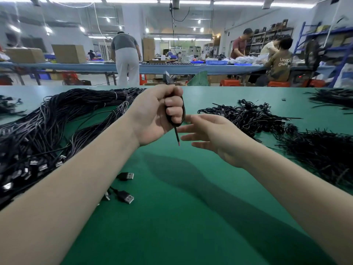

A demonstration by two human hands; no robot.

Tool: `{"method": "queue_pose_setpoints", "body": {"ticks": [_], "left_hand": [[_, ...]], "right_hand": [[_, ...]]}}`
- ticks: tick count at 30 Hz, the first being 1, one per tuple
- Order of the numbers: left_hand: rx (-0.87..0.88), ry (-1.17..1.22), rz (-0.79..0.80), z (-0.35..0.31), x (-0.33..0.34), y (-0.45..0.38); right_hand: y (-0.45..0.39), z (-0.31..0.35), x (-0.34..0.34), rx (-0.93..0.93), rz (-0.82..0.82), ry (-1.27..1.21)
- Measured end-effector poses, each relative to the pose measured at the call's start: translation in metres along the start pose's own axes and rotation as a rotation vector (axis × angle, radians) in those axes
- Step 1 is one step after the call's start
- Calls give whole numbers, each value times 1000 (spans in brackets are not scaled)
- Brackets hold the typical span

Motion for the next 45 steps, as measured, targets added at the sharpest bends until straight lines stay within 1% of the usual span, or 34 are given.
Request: {"method": "queue_pose_setpoints", "body": {"ticks": [1,2,5,6,8,9,10,12,14,16,19,21,25,28,30,32,33,34,35,36,37,38,39,40,42,43,44,45], "left_hand": [[-26,-19,27,3,1,0],[-53,-36,47,6,1,0],[-113,-86,46,10,1,-2],[-116,-145,8,11,0,-2],[-96,-367,-110,12,-3,-4],[-84,-476,-152,12,-5,-4],[-76,-535,-164,13,-6,-4],[-72,-496,-134,15,-6,-5],[-56,-372,-76,15,-5,-5],[-35,-281,-14,16,-3,-5],[-41,-323,34,22,0,-6],[-24,-365,15,26,3,-7],[91,-478,-62,34,3,-11],[147,-550,-101,41,3,-13],[141,-554,-112,43,2,-13],[87,-561,-135,43,-1,-13],[63,-580,-180,43,-3,-13],[62,-642,-252,43,-4,-13],[103,-758,-339,44,-7,-14],[187,-890,-440,43,-9,-15],[315,-994,-530,43,-12,-15],[428,-1070,-564,40,-12,-12],[527,-1167,-548,39,-13,-12],[630,-1362,-471,40,-14,-14],[715,-1945,-281,46,-16,-18],[732,-2126,-195,51,-17,-18],[723,-2204,-148,55,-17,-17],[729,-2219,-120,59,-17,-15]], "right_hand": [[-1,1,0,19,-13,-101],[-2,2,1,22,-22,-144],[-2,-4,2,1,-73,-84],[-2,-6,1,-2,-92,-80],[-2,-8,0,-1,-111,-72],[-2,-8,-1,0,-114,-55],[-2,-8,-1,-1,-113,-38],[-2,-8,2,-3,-92,-43],[-1,-8,5,-3,-31,-71],[2,-10,7,-21,35,-28],[4,-12,10,-62,53,98],[4,-13,12,-94,28,129],[3,-15,17,-119,13,177],[2,-18,20,-175,-52,350],[1,-21,19,-199,-89,441],[-1,-25,15,-148,-93,409],[-2,-27,12,-116,-92,386],[-3,-28,10,-85,-97,371],[-4,-30,7,-56,-105,356],[-5,-32,4,-28,-115,340],[-6,-33,1,-2,-125,334],[-7,-34,-3,20,-133,340],[-8,-35,-6,40,-133,352],[-8,-36,-10,57,-124,367],[-9,-36,-16,72,-69,439],[-8,-34,-19,77,-21,506],[-7,-32,-21,91,43,566],[-6,-30,-23,121,117,595]]}}
Point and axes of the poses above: each hand's wrist, its own y-axis away from the middle knuckle, its own x-axis out of the palm, z = x × y, the point moved 1 cm from there along -y, towards the middle knuckle, and after that the axes turned 7 degrees about -y, right-handed, at the moved point
